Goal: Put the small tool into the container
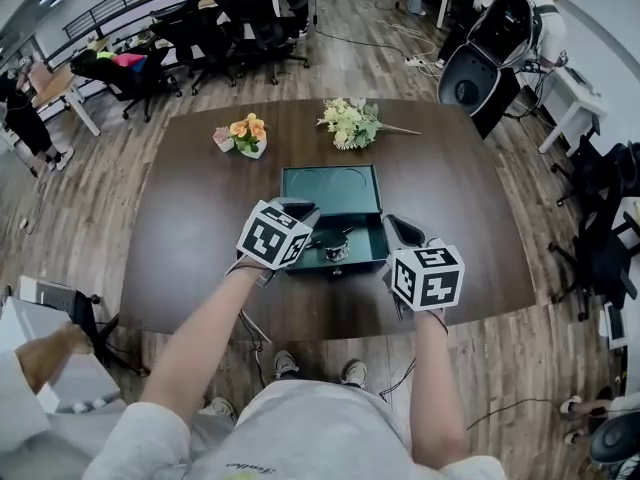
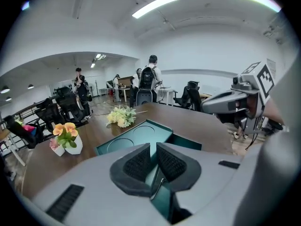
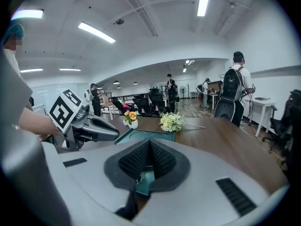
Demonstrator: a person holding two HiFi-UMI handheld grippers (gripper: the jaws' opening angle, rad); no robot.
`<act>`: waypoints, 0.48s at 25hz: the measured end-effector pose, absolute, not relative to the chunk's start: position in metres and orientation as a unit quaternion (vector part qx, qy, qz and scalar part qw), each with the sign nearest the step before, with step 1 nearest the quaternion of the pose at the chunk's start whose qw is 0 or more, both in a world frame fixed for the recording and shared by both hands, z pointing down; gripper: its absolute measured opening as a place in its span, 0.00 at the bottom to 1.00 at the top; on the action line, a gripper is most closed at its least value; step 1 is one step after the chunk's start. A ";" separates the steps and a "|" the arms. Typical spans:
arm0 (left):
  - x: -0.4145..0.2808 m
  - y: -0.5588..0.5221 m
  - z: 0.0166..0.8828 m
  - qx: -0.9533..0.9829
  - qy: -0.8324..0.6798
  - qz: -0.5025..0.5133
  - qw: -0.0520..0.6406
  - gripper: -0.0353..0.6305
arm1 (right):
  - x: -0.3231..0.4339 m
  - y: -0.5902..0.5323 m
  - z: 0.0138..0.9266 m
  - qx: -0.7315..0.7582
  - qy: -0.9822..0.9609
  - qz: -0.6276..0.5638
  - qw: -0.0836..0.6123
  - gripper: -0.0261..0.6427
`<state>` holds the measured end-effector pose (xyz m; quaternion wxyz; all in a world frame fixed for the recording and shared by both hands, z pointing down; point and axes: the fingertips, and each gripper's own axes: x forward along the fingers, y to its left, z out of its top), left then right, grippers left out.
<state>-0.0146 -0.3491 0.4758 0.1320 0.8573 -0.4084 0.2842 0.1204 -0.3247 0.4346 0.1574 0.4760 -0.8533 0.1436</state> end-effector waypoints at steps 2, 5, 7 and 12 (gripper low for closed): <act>-0.024 -0.351 0.466 0.855 -0.427 0.263 0.134 0.11 | 0.119 -0.327 0.430 0.476 -0.855 0.139 0.153 0.04; -0.038 -0.352 0.451 0.849 -0.455 0.237 0.130 0.10 | 0.118 -0.329 0.423 0.477 -0.856 0.133 0.147 0.04; -0.046 -0.351 0.441 0.845 -0.471 0.219 0.128 0.10 | 0.119 -0.330 0.419 0.478 -0.857 0.130 0.143 0.04; -0.065 -0.344 0.421 0.833 -0.506 0.190 0.114 0.09 | 0.121 -0.330 0.410 0.482 -0.857 0.125 0.134 0.04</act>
